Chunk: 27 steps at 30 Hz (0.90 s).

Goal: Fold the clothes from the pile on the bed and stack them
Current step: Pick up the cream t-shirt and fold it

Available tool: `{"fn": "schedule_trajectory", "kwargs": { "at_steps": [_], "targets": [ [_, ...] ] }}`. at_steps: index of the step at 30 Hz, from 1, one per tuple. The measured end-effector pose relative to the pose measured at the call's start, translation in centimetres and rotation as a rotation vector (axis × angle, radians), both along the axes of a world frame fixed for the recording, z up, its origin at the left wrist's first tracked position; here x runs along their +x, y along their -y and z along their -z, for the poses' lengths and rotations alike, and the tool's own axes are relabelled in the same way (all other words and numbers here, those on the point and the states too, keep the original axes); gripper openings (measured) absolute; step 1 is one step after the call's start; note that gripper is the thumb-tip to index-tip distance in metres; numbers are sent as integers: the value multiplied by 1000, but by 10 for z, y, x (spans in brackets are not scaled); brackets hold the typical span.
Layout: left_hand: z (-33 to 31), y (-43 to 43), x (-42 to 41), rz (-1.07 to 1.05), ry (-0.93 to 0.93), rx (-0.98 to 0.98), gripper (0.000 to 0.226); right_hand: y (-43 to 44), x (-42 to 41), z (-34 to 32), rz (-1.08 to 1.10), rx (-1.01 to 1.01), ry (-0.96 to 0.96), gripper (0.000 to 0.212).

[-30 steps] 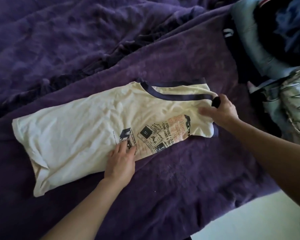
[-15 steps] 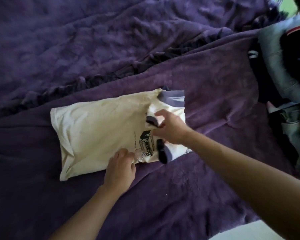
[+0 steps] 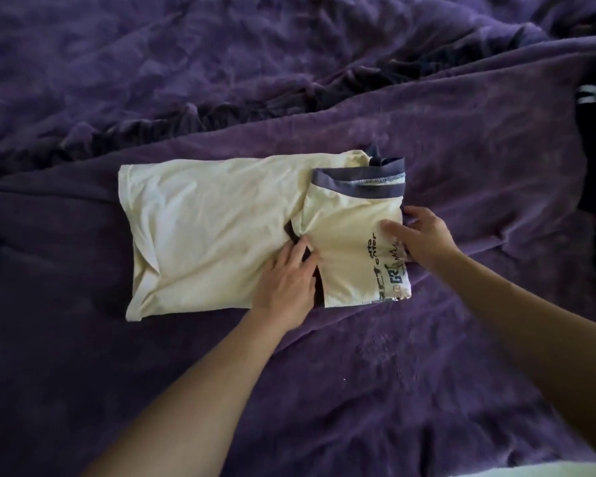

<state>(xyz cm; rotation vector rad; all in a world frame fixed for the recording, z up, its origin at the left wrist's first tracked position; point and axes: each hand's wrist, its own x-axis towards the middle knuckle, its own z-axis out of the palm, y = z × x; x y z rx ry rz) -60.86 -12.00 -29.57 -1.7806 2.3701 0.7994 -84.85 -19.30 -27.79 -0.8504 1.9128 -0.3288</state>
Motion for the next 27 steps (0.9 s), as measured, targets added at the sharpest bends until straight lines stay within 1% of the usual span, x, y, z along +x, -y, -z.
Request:
{"fn": "schedule_trajectory", "kwargs": {
  "at_steps": [2, 4, 6, 9, 11, 13, 15, 18, 21, 23, 24, 26, 27],
  "targets": [
    [13, 11, 9, 21, -19, 67, 51, 0, 9, -1, 51, -26, 83, 49],
    [11, 21, 14, -7, -142, 116, 46, -1, 20, -14, 26, -92, 96, 42],
    [0, 25, 20, -63, -244, 115, 40, -3, 36, -38, -35, -170, 130, 44],
    [-23, 21, 47, -311, -370, 96, 33, -3, 81, -79, -159, -231, 184, 47],
    [-39, 9, 76, -507, -422, 16, 29, 0, 122, -96, -276, -263, 117, 45],
    [-54, -9, 109, -677, -433, -59, 27, 3, 169, -101, -390, -288, 41, 45],
    [-63, -31, 144, -801, -397, -98, 25, 5, 221, -96, -533, -300, -37, 48],
    [-65, -70, 194, -900, -305, -105, 23, 5, 300, -69, -691, -272, -102, 47],
    [-57, -99, 228, -983, -272, -89, 24, -3, 357, -38, -845, -184, -148, 48],
    [-50, -107, 242, -1025, -283, -75, 26, -11, 370, -28, -896, -106, -113, 51],
    [-47, -108, 245, -1036, -294, -68, 26, -16, 368, -26, -885, -89, -67, 50],
    [-45, -100, 246, -1028, -322, -63, 24, -24, 349, -28, -807, -146, 18, 39],
    [-45, -93, 244, -993, -320, -83, 24, -27, 335, -30, -776, -223, -7, 35]
  ]
}}
